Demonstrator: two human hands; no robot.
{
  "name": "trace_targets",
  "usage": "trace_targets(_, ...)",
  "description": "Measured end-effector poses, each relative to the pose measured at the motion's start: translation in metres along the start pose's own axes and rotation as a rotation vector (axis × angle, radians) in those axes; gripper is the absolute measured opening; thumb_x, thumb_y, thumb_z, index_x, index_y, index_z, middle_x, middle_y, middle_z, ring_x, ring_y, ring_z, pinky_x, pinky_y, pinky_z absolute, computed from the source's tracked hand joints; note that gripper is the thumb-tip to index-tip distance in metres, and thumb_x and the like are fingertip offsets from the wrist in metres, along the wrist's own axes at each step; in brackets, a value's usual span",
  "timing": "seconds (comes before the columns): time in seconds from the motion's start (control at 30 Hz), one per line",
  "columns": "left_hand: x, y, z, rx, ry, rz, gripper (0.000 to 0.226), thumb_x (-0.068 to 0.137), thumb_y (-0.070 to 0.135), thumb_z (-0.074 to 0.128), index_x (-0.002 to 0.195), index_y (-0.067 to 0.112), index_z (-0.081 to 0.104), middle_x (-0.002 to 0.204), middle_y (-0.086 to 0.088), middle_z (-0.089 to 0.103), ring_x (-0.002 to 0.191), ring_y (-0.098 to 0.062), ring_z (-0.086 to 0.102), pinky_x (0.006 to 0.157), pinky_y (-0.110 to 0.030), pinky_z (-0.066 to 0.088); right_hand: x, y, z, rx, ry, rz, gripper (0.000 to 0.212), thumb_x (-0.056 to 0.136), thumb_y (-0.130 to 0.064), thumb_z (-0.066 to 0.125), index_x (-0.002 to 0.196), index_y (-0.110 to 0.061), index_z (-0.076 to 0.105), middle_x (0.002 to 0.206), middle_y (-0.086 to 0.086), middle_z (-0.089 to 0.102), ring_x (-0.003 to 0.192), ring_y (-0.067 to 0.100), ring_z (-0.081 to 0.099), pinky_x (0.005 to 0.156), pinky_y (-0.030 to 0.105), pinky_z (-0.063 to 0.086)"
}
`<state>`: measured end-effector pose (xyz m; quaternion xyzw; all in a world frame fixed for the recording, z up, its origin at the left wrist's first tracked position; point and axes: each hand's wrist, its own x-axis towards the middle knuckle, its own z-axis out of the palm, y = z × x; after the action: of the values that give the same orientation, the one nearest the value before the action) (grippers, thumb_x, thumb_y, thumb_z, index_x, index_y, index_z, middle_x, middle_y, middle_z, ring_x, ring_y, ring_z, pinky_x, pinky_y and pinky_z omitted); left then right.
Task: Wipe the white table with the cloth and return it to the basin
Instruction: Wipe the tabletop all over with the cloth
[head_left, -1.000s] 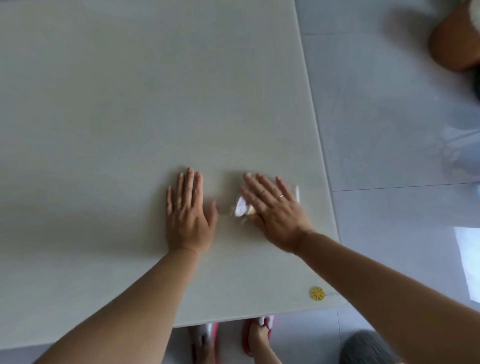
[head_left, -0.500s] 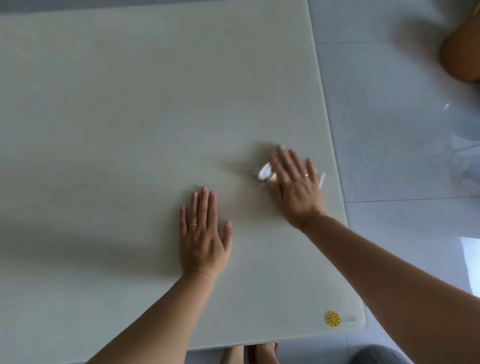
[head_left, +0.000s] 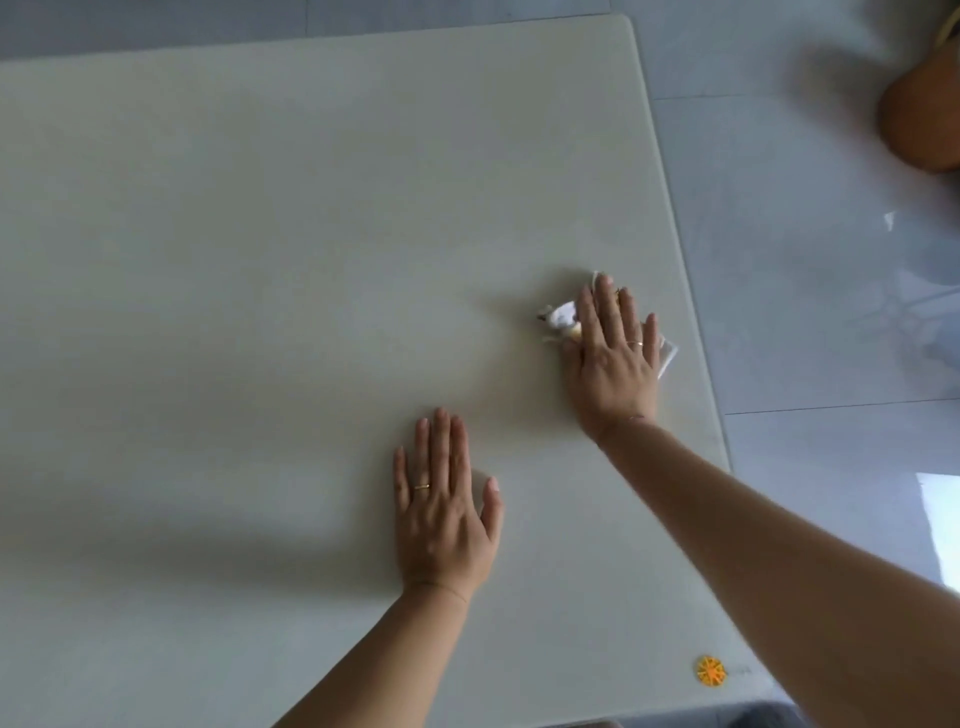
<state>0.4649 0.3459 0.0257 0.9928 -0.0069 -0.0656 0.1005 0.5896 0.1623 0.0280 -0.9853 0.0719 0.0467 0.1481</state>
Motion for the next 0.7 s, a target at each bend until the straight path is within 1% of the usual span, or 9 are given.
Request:
trace_targets(0.07,-0.001,0.0,0.0,-0.005,-0.006,0.0,0.068,0.089,0.039,0.038,0.147,0.006,0.03,0.155,-0.012,0.026,0.144,-0.027,0.023,0.116,-0.048,0.018,-0.015,-0.031,0.011,0.016,0.029,0.102,0.058,0.098,-0.036,0.038,0.151,-0.019,0.02,0.16,0.002,0.01,0.148,0.025,0.006,0.117,0.047,-0.001)
trace_targets(0.1,-0.001,0.0,0.001,-0.002,0.002,0.0,0.068,0.089,0.039,0.038,0.147,0.005,0.03,0.155,-0.013,0.026,0.144,-0.027,0.024,0.115,-0.049,0.018,-0.026,-0.045,0.016,0.018,0.012,0.025,0.057,0.098,-0.036,0.037,0.15,-0.019,0.021,0.16,0.002,0.011,0.147,0.026,0.007,0.117,0.048,0.0)
trace_targets(0.2,-0.002,-0.001,0.003,0.008,0.012,0.011,0.066,0.091,0.04,0.037,0.146,0.004,0.031,0.154,-0.013,0.027,0.143,-0.028,0.025,0.114,-0.05,0.02,-0.043,-0.042,0.016,-0.092,-0.123,-0.467,0.056,0.097,-0.041,0.032,0.149,-0.019,0.027,0.158,0.002,0.018,0.146,0.026,0.015,0.118,0.05,0.011)
trace_targets(0.27,-0.001,-0.004,0.002,-0.023,0.044,0.022,0.065,0.09,0.039,0.038,0.145,0.004,0.033,0.154,-0.013,0.029,0.142,-0.028,0.026,0.114,-0.049,0.02,-0.014,-0.013,0.003,-0.152,-0.137,-0.655,0.056,0.096,-0.039,0.036,0.148,-0.018,0.031,0.157,0.003,0.023,0.145,0.025,0.021,0.117,0.049,0.017)
trace_targets(0.33,0.002,-0.003,-0.001,-0.061,0.06,0.032,0.064,0.09,0.038,0.039,0.144,0.004,0.035,0.153,-0.013,0.03,0.142,-0.028,0.026,0.114,-0.048,0.018,0.022,0.01,-0.006,-0.125,-0.1,-0.526,0.055,0.097,-0.035,0.043,0.148,-0.018,0.03,0.157,0.005,0.022,0.145,0.025,0.019,0.117,0.05,0.016)
trace_targets(0.43,0.018,0.0,-0.01,-0.105,0.093,0.061,0.06,0.092,0.034,0.038,0.143,0.002,0.038,0.152,-0.014,0.032,0.141,-0.029,0.029,0.115,-0.046,0.017,0.051,-0.003,-0.003,-0.002,0.005,-0.033,0.056,0.1,-0.037,0.036,0.151,-0.02,0.02,0.16,-0.001,0.009,0.148,0.021,0.006,0.119,0.046,0.001)
trace_targets(0.5,0.045,0.003,-0.016,-0.109,0.127,0.067,0.058,0.092,0.032,0.037,0.141,0.001,0.039,0.15,-0.015,0.035,0.14,-0.031,0.032,0.115,-0.045,0.018,0.046,-0.034,0.009,0.004,0.025,0.063,0.057,0.099,-0.037,0.034,0.151,-0.02,0.018,0.161,-0.001,0.006,0.148,0.022,0.003,0.117,0.044,-0.005)
trace_targets(0.63,0.109,0.008,-0.029,-0.087,0.174,0.074,0.058,0.092,0.031,0.036,0.141,0.0,0.039,0.149,-0.017,0.036,0.139,-0.033,0.032,0.115,-0.044,0.015,0.051,-0.03,0.002,-0.101,-0.119,-0.518,0.057,0.097,-0.037,0.04,0.149,-0.018,0.027,0.158,0.003,0.017,0.146,0.026,0.015,0.119,0.048,0.008)
trace_targets(0.7,0.137,0.008,-0.033,-0.084,0.166,0.072,0.059,0.093,0.032,0.034,0.142,0.001,0.038,0.15,-0.016,0.035,0.141,-0.033,0.029,0.116,-0.045,0.016,0.085,-0.005,-0.009,-0.14,-0.124,-0.55,0.056,0.098,-0.036,0.04,0.149,-0.018,0.026,0.159,0.003,0.017,0.146,0.024,0.016,0.118,0.045,0.008)
